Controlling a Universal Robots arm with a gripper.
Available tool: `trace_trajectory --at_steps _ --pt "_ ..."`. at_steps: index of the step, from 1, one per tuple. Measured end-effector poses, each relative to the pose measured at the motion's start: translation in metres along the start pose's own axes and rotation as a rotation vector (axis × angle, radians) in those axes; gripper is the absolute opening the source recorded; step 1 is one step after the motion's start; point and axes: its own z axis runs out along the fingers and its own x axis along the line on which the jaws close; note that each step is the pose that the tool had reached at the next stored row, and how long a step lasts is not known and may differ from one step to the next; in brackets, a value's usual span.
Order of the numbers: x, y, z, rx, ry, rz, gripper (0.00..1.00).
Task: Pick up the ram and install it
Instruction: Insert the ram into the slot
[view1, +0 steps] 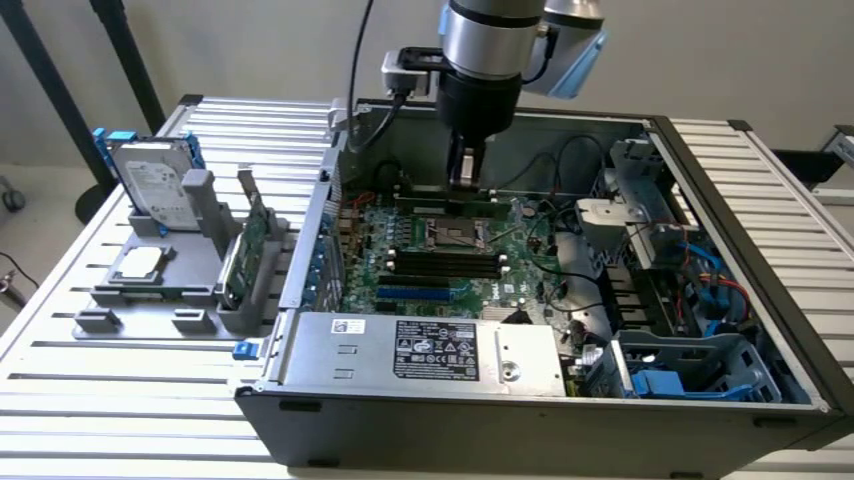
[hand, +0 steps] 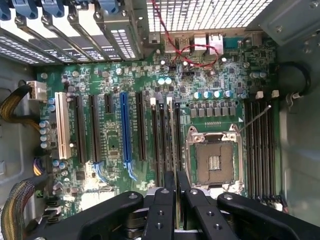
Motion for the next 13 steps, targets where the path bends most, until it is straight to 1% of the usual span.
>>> trace_trajectory --at_steps 13 --pt "0.007 -0.0017 0.0236 0.0005 0.0000 0.000 0.14"
